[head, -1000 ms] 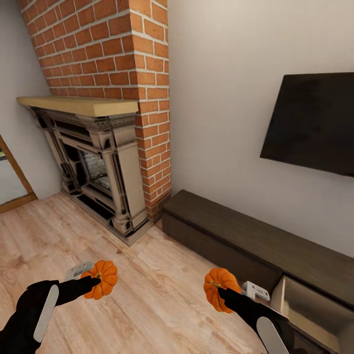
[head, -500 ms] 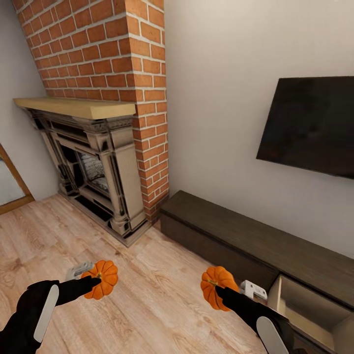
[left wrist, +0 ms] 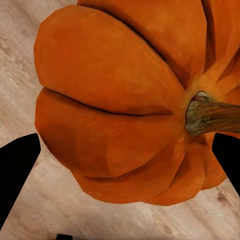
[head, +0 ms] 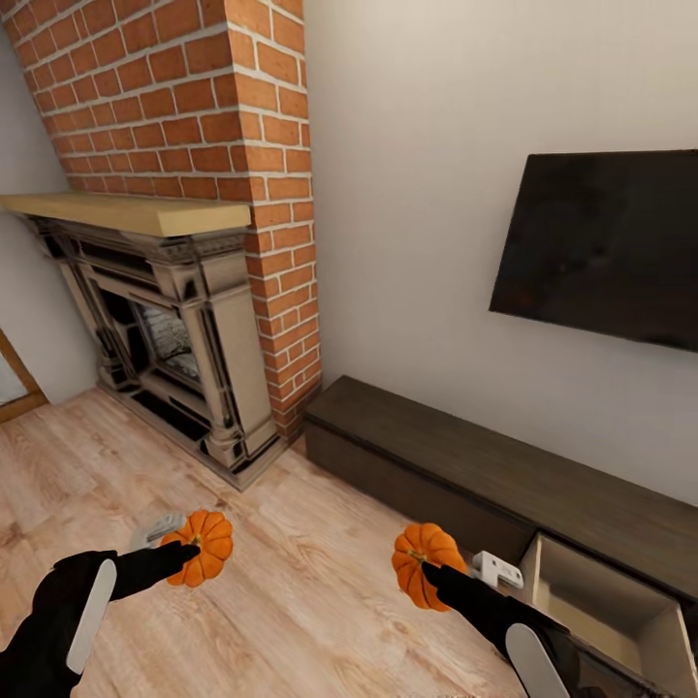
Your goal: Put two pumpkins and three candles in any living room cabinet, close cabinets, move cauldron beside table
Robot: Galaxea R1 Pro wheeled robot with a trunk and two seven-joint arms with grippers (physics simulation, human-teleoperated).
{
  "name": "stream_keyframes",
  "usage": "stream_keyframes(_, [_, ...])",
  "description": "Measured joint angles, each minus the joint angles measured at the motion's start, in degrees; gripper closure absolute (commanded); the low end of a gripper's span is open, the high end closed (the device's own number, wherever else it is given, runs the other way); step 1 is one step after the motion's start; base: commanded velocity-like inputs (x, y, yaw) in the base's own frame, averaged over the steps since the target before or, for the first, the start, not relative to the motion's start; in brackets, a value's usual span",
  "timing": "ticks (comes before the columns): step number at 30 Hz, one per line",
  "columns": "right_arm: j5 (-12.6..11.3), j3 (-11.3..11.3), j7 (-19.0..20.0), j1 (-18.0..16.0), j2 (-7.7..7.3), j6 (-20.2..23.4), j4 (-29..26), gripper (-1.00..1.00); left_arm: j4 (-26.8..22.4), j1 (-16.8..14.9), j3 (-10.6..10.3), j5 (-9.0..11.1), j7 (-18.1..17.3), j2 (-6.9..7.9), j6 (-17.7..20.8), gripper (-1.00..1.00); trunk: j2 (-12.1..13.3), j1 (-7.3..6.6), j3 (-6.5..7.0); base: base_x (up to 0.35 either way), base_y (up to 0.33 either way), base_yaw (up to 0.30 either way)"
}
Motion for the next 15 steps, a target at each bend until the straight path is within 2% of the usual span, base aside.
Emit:
stream_keyframes(4, [-0.1, 0.0, 0.4, 0.0, -0.14, 0.0, 0.0, 1.0, -1.7, 0.0, -0.1, -0.1, 0.0, -0.02, 0.0, 1.0, 0.0, 0.0, 0.0, 0.0, 0.0, -0.278])
stream_keyframes(8, [-0.1, 0.0, 2.8, 0.0, -0.21, -0.1, -0.1, 1.0, -2.0, 0.0, -0.2, -0.1, 0.0, -0.02, 0.0, 1.0, 0.0, 0.0, 0.0, 0.0, -0.004, -0.279])
stream_keyframes(15, [0.0, -0.1, 3.6, 0.0, -0.33, -0.1, 0.1, 1.0, -2.0, 0.0, -0.2, -0.2, 0.0, -0.02, 0.0, 1.0, 0.0, 0.0, 0.07, -0.052, -0.092, -0.279])
